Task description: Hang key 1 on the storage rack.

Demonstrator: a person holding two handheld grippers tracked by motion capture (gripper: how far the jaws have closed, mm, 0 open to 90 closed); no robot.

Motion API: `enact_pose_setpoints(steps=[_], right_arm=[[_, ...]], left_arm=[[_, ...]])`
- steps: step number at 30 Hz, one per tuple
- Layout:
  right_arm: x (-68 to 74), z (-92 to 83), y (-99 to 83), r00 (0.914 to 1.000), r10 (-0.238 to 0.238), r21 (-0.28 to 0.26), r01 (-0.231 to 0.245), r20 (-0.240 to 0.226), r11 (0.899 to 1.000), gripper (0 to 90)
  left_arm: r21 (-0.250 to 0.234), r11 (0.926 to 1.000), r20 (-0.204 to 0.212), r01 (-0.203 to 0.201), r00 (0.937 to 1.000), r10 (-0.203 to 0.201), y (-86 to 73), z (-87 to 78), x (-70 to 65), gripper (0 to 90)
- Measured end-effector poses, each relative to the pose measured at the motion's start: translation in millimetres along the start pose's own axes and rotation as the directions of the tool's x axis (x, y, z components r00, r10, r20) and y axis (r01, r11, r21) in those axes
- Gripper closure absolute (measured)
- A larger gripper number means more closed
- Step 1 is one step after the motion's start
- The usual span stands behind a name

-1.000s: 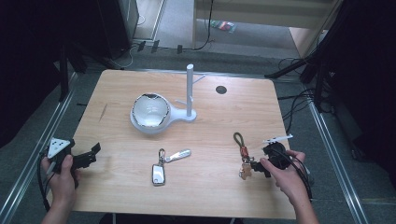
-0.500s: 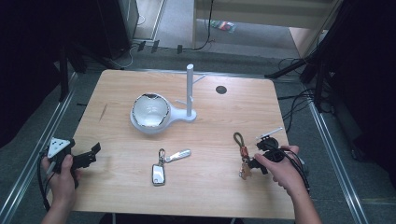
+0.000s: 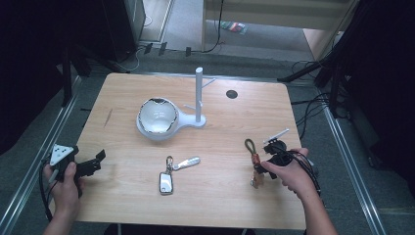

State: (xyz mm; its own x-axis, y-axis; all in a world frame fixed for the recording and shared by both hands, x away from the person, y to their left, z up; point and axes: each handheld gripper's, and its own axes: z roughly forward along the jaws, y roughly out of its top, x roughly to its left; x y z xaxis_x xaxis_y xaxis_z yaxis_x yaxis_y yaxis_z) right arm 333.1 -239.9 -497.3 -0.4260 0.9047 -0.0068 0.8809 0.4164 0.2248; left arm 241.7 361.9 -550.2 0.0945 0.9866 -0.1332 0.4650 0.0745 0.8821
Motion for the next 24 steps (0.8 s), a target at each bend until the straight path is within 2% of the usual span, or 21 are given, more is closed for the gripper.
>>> enact_pose_setpoints(steps=[9,13,19,24], right_arm=[[4.6,4.6,8.3,0.9995,-0.019,0.017,0.018,0.027,1.0,19.0],[5.5,3.4,13.2,0.9994,-0.006,0.011,0.006,0.034,1.0,20.7],[6.1,1.4,21.8,0.9993,0.014,-0.002,-0.014,0.035,1.0,28.5],[9.2,3.7,28.6,0.9998,0.01,-0.004,-0.01,0.018,1.0,35.5]], left_arm=[[-0.002,1.0,0.001,0.001,1.0,-0.001,0.0,0.2,0.1,0.0],[-0.003,1.0,-0.001,0.0,1.0,0.0,0.0,0.4,-0.1,0.0],[-0.002,1.0,-0.002,0.0,1.0,0.0,0.1,0.5,-0.2,0.0],[-0.002,1.0,-0.001,0.002,1.0,-0.002,0.1,0.6,0.0,0.0]])
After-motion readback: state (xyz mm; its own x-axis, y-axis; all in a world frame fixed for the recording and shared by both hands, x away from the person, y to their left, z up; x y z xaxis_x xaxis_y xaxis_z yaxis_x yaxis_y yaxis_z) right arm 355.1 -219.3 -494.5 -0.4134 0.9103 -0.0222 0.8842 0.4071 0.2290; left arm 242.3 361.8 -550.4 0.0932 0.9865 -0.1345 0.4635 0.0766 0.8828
